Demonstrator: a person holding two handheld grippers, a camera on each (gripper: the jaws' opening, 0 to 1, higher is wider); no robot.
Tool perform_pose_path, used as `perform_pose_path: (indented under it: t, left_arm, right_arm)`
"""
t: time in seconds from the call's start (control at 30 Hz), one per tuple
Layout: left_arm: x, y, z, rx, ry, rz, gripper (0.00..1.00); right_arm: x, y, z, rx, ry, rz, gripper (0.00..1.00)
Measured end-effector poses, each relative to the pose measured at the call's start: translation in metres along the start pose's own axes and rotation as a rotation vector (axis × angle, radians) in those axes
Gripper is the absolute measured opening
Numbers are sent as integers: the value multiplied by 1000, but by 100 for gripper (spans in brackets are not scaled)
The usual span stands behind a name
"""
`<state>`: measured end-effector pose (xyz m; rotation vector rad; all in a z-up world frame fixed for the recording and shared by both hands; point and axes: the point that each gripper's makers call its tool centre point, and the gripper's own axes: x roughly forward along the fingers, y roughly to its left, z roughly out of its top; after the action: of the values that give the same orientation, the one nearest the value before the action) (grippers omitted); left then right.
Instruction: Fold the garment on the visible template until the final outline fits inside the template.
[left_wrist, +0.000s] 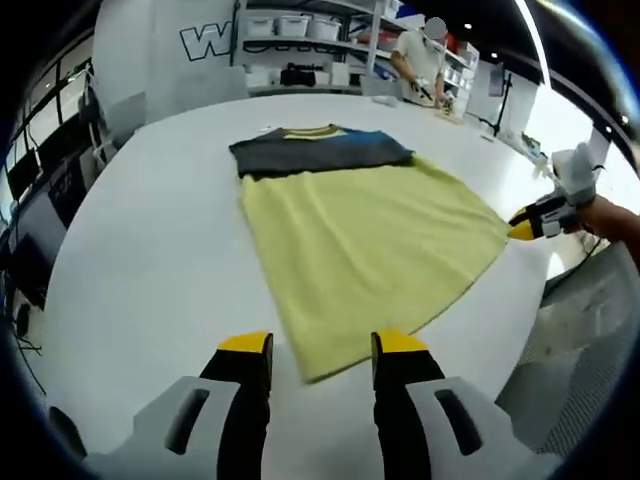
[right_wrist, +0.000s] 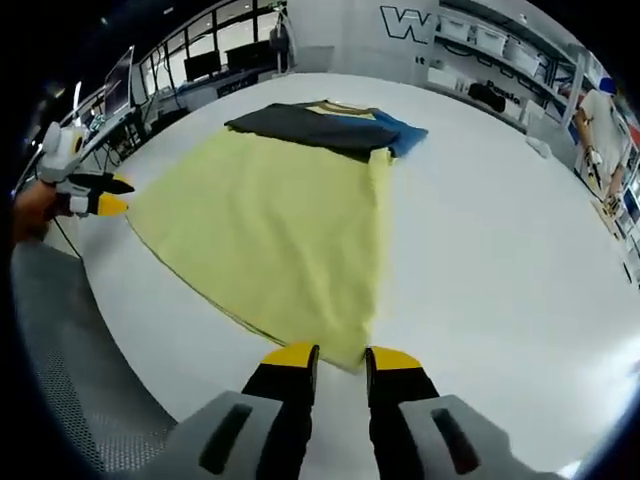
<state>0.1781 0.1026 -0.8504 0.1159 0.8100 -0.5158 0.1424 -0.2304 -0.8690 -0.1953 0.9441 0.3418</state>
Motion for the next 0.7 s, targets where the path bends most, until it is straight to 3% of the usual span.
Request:
perform_pose_path:
  t: [0.33, 0.5, 0.7]
  left_arm:
    - [7, 5, -9, -62, 56, 11, 20]
    - [7, 3, -7, -46, 62, 7, 15]
    - [6, 5, -7, -16, 75, 15, 0]
  right_arm:
    - [1, 3, 1, 1, -7, 14, 18]
    - [0, 5, 2, 6, -10, 19, 19]
    - [-1, 5, 3, 7, -18, 22, 20]
